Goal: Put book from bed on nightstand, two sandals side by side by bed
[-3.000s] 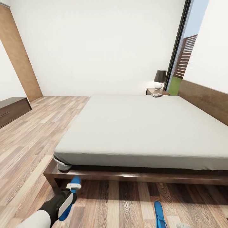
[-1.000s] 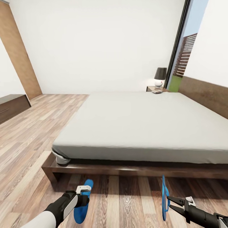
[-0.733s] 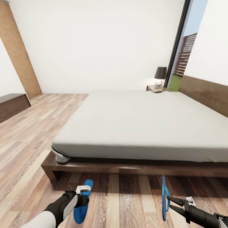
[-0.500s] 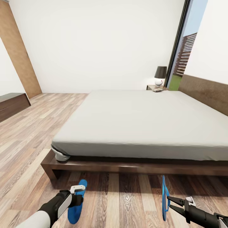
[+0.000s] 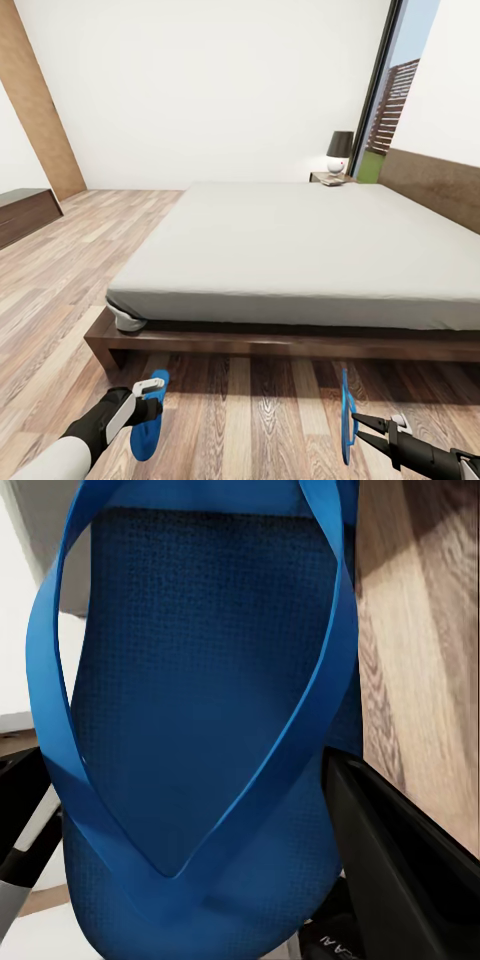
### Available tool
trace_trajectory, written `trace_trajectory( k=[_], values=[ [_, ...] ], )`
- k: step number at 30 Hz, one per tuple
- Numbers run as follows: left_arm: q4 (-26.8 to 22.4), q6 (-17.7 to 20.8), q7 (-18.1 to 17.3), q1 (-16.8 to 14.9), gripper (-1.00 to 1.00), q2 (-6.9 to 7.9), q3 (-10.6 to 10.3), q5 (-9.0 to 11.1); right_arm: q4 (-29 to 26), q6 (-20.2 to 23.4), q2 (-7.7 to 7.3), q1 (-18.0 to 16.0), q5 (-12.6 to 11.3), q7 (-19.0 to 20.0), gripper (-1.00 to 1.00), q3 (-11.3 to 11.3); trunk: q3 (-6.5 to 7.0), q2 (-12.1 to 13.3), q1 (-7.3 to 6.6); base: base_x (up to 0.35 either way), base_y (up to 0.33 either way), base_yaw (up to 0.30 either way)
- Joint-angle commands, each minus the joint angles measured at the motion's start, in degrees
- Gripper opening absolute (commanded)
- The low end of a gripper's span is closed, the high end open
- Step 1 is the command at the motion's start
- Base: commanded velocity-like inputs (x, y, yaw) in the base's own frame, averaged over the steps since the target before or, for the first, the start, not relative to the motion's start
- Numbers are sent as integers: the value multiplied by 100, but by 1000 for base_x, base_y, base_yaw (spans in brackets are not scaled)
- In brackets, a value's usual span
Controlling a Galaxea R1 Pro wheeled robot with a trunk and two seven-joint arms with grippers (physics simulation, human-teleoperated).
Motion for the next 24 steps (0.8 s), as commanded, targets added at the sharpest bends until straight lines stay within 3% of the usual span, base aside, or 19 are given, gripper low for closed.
trace_trajectory(
  k=[1, 17, 24],
  values=[
    [-13, 20, 48, -3, -100, 4, -48, 58, -7, 54, -4, -3, -17, 7, -100, -11, -28, -4, 1, 0, 0, 0],
    [-13, 2, 48, -4, -100, -11, -79, 46, -37, 57, -29, -4, -18, 11, -100, -11, -382, -25, 42, 0, 0, 0],
    [-6, -5, 48, -4, -100, -82, -79, 37, -39, 57, -28, -5, -14, 11, -100, -11, -537, -35, 60, 0, 0, 0]
  ],
)
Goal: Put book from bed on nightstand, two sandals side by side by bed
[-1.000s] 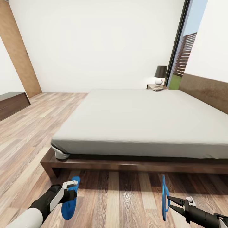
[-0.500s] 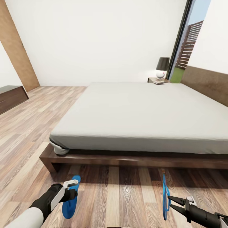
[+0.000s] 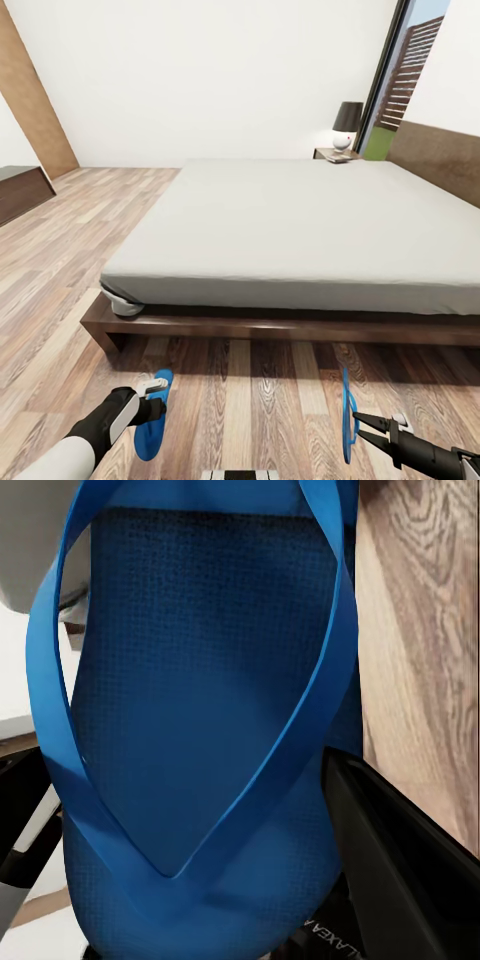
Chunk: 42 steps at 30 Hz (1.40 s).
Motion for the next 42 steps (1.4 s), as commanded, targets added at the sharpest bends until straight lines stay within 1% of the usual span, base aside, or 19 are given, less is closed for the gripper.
trace_trajectory(
  k=[1, 37, 40, 42],
  values=[
    [-12, 20, 47, -2, -100, 4, -45, 55, -1, 51, 0, -2, -14, 5, -100, -10, -27, -4, 1, 0, 0, 0],
    [-11, 11, 44, -2, -100, -6, -56, 47, -6, 51, 0, -2, -13, 5, -100, -2, -825, -52, 94, 0, 0, 0],
    [-14, -7, 39, -2, -100, -2, -56, 40, -6, 51, 0, -2, -13, 3, -100, -2, -825, -52, 94, 0, 0, 0],
    [-17, -136, 39, -2, -100, -1, -55, 33, -6, 51, 0, -2, -13, 4, -100, -4, -825, -52, 94, 0, 0, 0]
  ],
)
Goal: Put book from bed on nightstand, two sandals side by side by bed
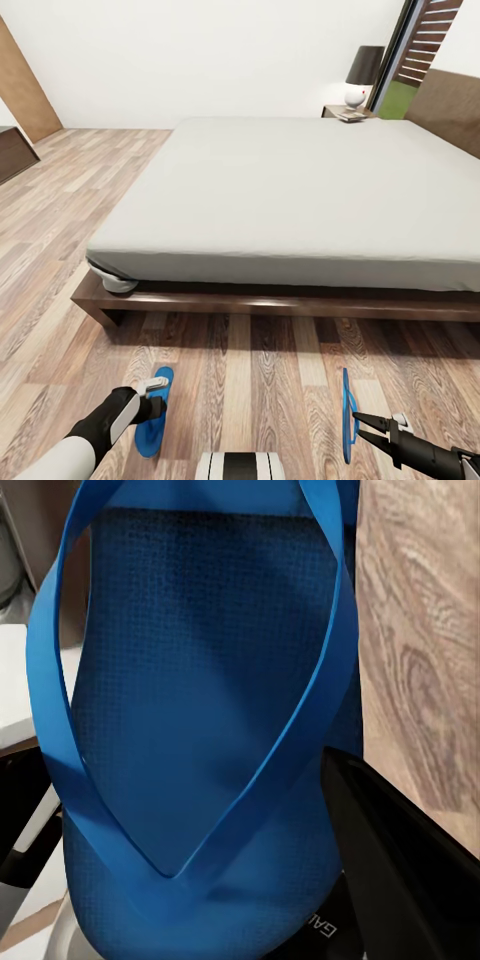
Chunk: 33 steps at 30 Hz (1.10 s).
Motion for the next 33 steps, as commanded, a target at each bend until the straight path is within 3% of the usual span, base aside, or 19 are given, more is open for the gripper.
trace_trajectory(
  k=[1, 4, 6, 10, 23, 33],
  values=[
    [-10, -48, 46, -1, -100, 8, -46, 59, 0, 49, 0, -2, -10, 5, -100, -7, -4, -2, -1, 0, 0, 0],
    [6, -669, 78, -1, -100, 14, -46, 54, 0, 47, 0, -2, -10, 2, -100, -5, -4, -2, -1, 0, 0, 0],
    [13, -826, 140, -1, -100, 16, -49, 54, 0, 44, 0, -1, -10, 2, -100, -5, -4, -2, -1, 0, 0, 0],
    [14, -900, 200, -1, -100, 12, -58, 55, 0, 43, 0, 2, -10, 5, -100, -5, -4, -2, -1, 0, 0, 0],
    [13, -917, 230, -1, -100, 8, -63, 55, 0, 45, 0, -1, -10, 3, -100, -5, -292, -19, 32, 0, 0, 0],
    [13, -917, 223, -1, -100, 19, -48, 55, 0, 44, 0, -2, -10, 3, -100, -5, -292, -19, 32, 70, 49, 0]
  ],
)
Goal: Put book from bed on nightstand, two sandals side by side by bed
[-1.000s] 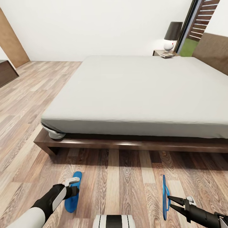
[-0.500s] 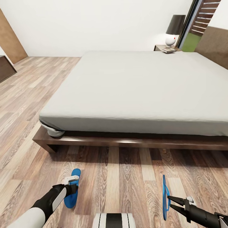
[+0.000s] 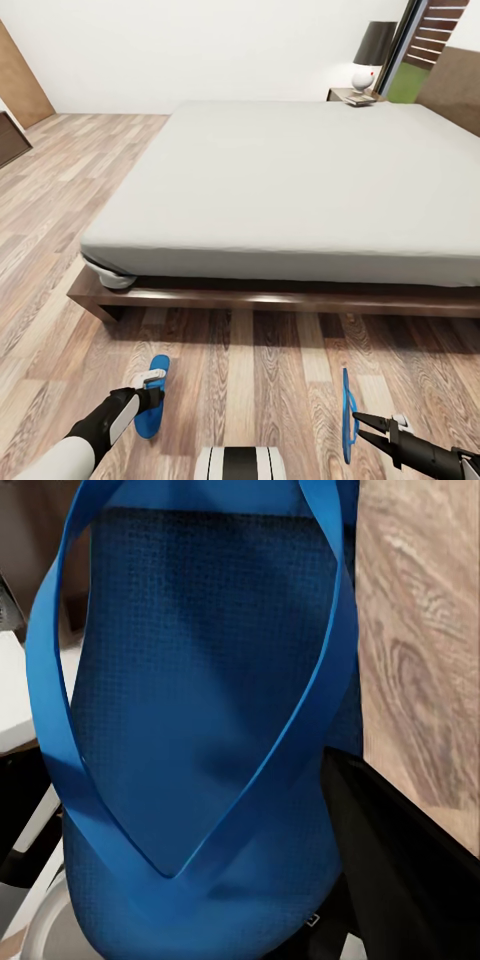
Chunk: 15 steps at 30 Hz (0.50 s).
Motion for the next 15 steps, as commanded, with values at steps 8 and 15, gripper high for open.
trace_trajectory(
  k=[8, 15],
  values=[
    [-12, 21, 47, -1, -100, 11, -42, 65, -2, 50, -1, -1, -7, 9, -100, -12, -4, -1, 1, 226, 235, 0],
    [-6, 21, 47, -1, -100, 5, -50, 60, -2, 51, -1, -1, -7, 8, -100, -10, -4, -1, 1, 154, 282, 0]
  ],
)
